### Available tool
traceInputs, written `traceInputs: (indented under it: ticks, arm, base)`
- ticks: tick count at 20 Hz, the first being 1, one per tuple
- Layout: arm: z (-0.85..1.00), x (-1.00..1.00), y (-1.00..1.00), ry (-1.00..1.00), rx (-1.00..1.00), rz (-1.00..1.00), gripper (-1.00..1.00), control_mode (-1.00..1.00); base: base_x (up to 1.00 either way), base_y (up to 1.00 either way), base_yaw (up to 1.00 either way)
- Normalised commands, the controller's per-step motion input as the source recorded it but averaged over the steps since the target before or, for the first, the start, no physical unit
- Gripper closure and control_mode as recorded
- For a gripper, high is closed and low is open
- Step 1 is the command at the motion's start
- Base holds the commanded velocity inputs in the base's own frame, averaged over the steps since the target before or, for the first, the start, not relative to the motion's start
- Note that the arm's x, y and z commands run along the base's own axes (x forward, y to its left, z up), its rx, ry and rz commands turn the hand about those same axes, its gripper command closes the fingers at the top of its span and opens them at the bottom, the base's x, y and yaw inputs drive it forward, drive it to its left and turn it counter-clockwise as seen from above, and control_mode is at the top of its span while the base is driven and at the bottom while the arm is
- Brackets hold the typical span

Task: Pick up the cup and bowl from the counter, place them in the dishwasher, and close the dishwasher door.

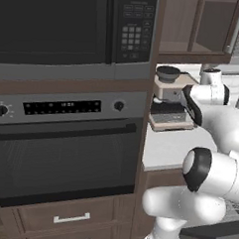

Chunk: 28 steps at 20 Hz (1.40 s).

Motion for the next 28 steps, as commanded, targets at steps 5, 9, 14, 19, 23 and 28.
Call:
traceInputs:
  ticks: [5, 9, 14, 19, 23, 28]
  arm:
    - [-0.04, 0.22, -0.9, -0.01, 0.1, -0.05, -1.0, -1.0]
    - [-0.21, 0.16, -0.88, 0.0, 0.04, -0.01, -1.0, -1.0]
    - [-0.36, 0.39, -0.64, -0.01, 0.03, 0.03, -1.0, -1.0]
    - [-0.46, 0.62, -0.94, 0.0, 0.12, 0.17, -1.0, -1.0]
    - [-0.42, 0.44, -0.58, 0.0, 0.01, 0.15, -1.0, -1.0]
    - [-0.17, 0.16, -0.03, 0.0, 0.0, 0.03, -1.0, -1.0]
  base:
    - [0.0, 0.0, 0.0]
    - [0.0, 0.0, 0.0]
    - [0.0, 0.0, 0.0]
    - [0.0, 0.0, 0.0]
    - [0.0, 0.0, 0.0]
    - [0.0, 0.0, 0.0]
